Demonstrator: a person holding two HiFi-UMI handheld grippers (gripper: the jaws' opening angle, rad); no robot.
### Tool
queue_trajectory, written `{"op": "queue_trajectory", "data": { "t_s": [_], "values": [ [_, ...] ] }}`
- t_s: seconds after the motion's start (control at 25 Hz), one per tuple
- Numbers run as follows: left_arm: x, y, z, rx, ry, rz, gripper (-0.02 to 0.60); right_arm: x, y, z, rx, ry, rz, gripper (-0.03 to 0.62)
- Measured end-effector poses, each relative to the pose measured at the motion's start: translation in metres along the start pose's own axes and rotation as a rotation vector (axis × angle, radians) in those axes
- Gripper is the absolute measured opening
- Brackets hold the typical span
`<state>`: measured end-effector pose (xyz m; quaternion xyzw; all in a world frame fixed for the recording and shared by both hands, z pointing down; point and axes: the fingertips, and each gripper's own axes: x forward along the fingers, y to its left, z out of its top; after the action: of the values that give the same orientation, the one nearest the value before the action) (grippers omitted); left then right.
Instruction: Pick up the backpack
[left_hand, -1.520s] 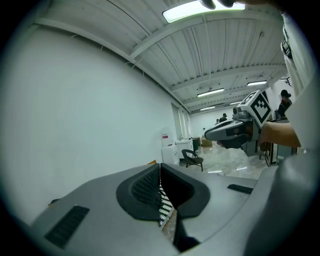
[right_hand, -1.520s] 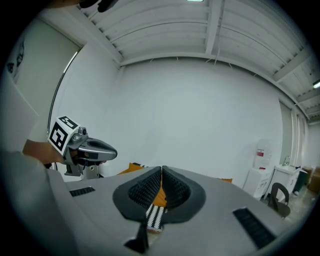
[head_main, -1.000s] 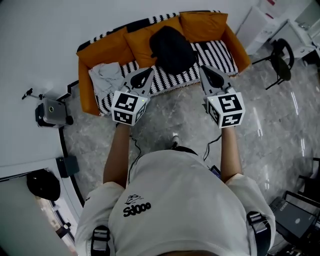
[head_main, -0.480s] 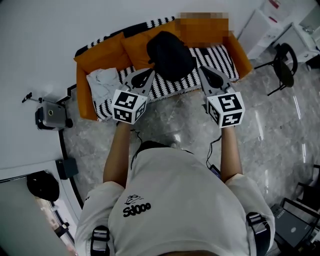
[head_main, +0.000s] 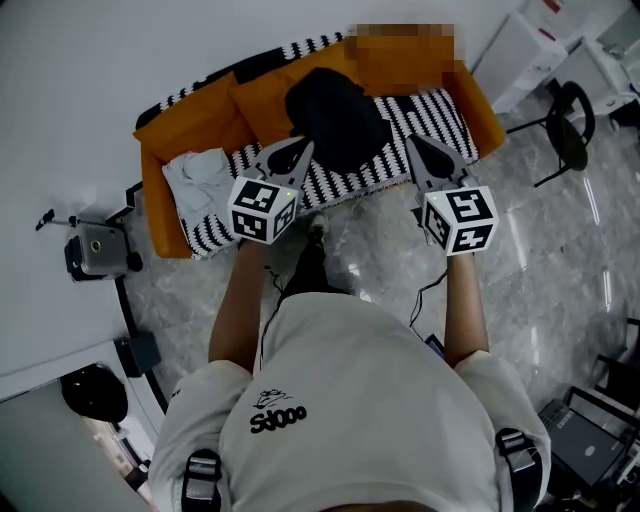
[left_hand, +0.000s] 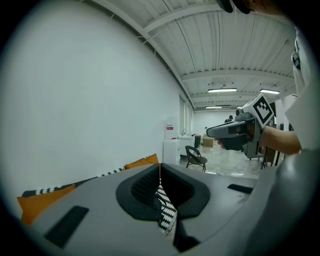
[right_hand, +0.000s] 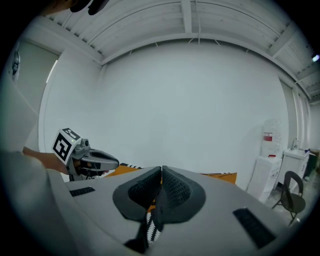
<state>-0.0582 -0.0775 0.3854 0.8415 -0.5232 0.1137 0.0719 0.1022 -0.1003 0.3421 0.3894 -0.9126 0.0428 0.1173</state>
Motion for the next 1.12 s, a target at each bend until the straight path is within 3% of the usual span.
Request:
{"op": "queue_trajectory", "data": {
  "t_s": [0.32, 0.68, 0.8, 1.12],
  "values": [
    [0.093, 0.085, -0.017, -0.044, 0.039, -0.056, 0.025, 0.100, -0.043, -0.001, -0.035, 0.069, -0.041, 0.035],
    [0.176, 0.154, -0.051, -0.129, 0.094, -0.095, 0.030, 0.193, -0.081, -0.018, 0.023, 0.131, -0.071, 0.035],
    [0.199, 0.168, -0.067, -0.164, 0.118, -0.114, 0.128, 0.216, -0.090, -0.027, 0.040, 0.152, -0.081, 0.035],
    [0.260, 0.198, -0.124, -0.188, 0.214, -0.185, 0.156, 0.268, -0.111, -0.055, 0.064, 0.194, -0.118, 0.035]
  ]
}}
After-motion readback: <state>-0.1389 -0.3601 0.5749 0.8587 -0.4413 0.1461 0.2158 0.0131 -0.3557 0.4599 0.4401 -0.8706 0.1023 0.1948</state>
